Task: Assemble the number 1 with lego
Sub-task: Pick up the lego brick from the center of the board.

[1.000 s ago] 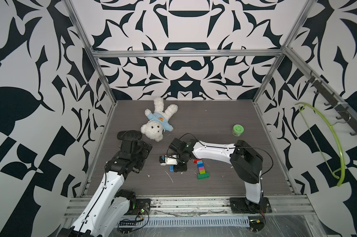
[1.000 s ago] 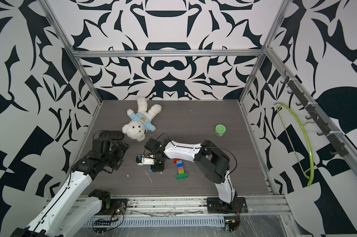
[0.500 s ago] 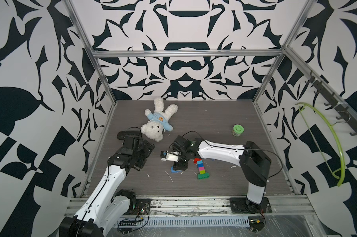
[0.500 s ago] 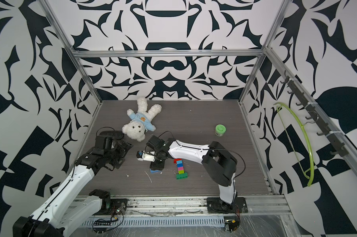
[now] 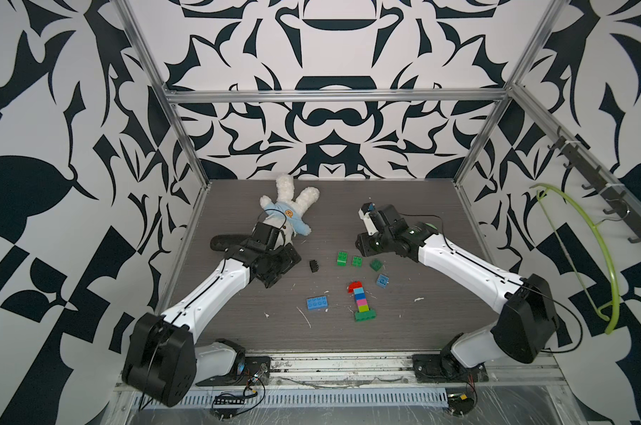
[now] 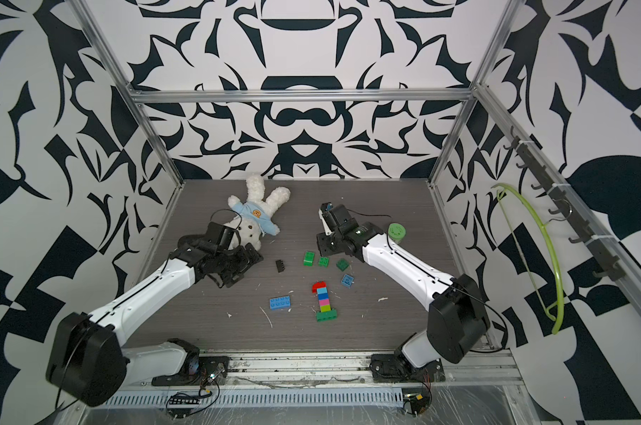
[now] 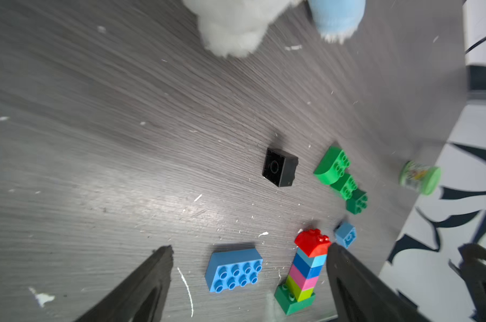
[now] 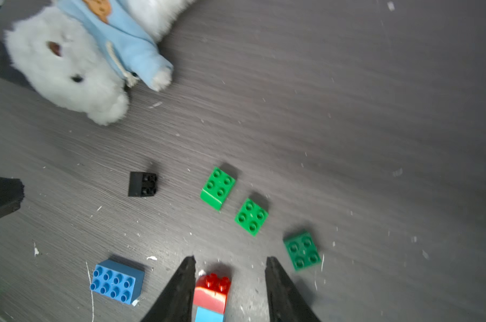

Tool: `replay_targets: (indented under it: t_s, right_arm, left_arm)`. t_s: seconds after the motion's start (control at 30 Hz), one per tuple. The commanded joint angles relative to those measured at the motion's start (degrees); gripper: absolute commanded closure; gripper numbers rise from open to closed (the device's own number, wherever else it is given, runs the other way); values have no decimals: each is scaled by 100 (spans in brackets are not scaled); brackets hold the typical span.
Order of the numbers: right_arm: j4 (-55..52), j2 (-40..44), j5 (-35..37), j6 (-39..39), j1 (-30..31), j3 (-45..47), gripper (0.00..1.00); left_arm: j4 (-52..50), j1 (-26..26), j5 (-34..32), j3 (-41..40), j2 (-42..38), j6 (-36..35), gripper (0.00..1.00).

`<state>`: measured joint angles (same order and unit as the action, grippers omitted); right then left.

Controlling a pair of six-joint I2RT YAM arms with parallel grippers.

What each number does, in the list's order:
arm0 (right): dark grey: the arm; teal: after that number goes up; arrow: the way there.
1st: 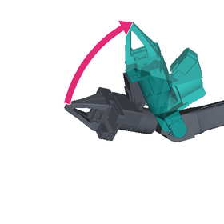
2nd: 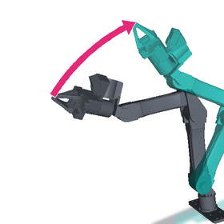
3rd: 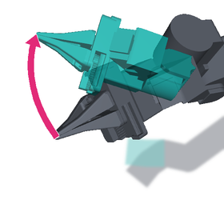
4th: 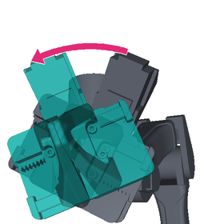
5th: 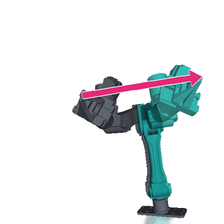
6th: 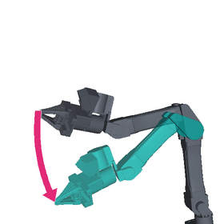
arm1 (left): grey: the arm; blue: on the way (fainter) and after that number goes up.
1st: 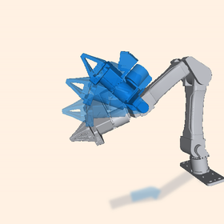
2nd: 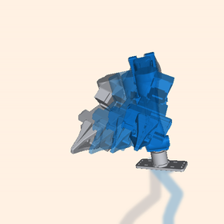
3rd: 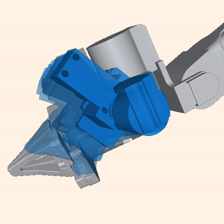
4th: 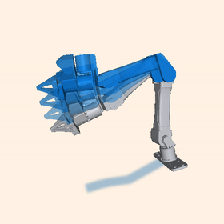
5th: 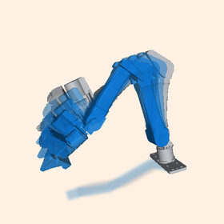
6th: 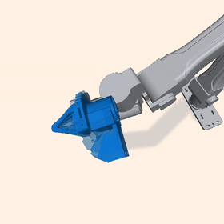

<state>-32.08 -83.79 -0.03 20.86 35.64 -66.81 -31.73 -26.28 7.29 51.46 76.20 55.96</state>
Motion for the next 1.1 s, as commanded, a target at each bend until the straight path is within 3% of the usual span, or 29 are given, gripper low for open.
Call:
replay_targets:
  t_s: [0.0, 0.23, 0.5, 0.9, 1.07]
  right_arm:
    - [-270, 394, 260, 638, 27, 96, 55]
    - [-387, 557, 372, 656, 13, 216, 55]
    - [-357, 630, 381, 717, 5, 312, 55]
    - [-361, 598, 381, 644, 5, 195, 55]
    - [-365, 616, 337, 637, 9, 164, 55]
  left_arm:
    - [-142, -327, -289, 463, 630, -326, 10]
    - [-697, -683, -450, 1554, 2030, -964, 21]
    - [-888, -705, -393, 2189, 2874, -1248, 33]
    - [-948, -729, -413, 2421, 3386, -1500, 52]
    - [-871, -729, -389, 2418, 3464, -1571, 66]
